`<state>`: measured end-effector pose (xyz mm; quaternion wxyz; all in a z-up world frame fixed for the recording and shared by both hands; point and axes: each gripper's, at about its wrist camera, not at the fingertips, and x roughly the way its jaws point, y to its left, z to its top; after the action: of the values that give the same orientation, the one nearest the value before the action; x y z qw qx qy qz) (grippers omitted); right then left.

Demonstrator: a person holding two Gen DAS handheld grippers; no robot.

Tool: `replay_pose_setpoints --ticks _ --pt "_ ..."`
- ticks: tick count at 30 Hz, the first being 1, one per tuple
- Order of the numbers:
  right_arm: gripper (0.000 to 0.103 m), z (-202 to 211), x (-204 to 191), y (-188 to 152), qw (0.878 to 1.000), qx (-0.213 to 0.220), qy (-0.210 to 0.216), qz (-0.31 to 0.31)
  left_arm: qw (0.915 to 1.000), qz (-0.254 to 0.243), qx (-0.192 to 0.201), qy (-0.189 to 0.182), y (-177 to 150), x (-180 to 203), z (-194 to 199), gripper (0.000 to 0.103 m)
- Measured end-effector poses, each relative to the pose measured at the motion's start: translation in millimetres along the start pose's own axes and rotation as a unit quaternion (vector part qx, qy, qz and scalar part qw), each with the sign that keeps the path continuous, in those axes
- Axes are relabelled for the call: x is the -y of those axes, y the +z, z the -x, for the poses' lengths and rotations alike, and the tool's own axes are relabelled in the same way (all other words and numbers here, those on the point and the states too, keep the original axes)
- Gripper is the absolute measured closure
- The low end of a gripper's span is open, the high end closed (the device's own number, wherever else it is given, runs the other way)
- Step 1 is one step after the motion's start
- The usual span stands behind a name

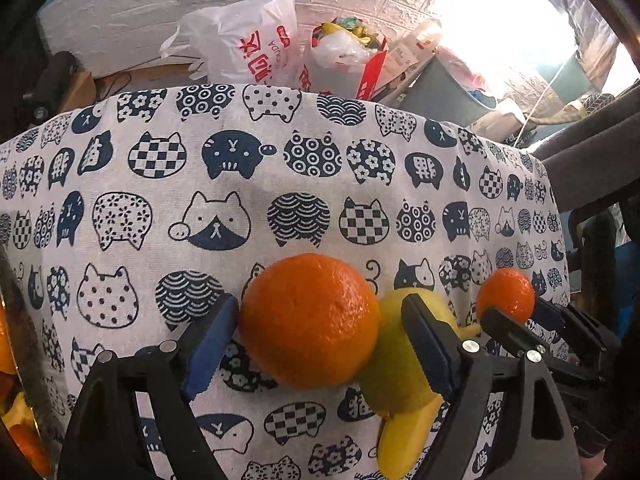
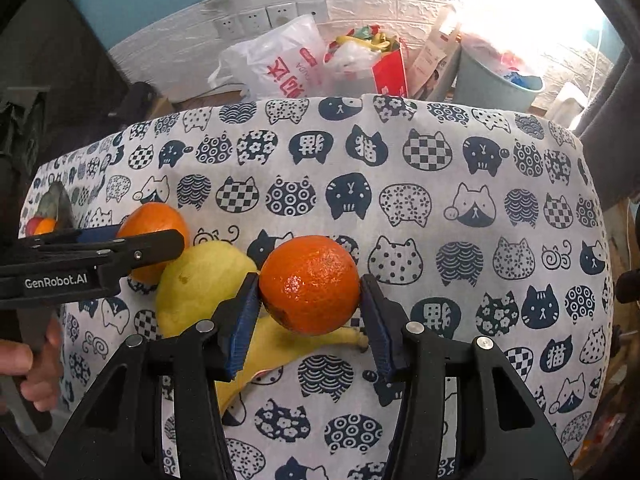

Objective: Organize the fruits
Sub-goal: 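Close the left tool on the large orange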

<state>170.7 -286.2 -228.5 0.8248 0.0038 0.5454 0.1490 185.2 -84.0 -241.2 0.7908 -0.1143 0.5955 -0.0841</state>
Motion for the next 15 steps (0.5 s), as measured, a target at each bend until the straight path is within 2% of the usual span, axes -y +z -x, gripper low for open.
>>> replay_pose_setpoints --ticks 3,5,15 --pt "0.054 -0.5 0.7 0.9 1.000 0.000 0.001 -0.001 1.0000 -0.005 0.004 -0.002 0.1 -0.1 -0.8 0.023" --pt "0.054 -0.5 1.1 1.2 1.000 0.001 0.002 -0.002 0.9998 -0.014 0.003 0.013 -0.5 -0.5 -2.0 0.031" --pt "0.054 3.6 -3.9 2.7 1.000 0.006 0.005 0.002 0.9978 -0.049 0.012 0.042 -7.7 3.4 3.9 0.033"
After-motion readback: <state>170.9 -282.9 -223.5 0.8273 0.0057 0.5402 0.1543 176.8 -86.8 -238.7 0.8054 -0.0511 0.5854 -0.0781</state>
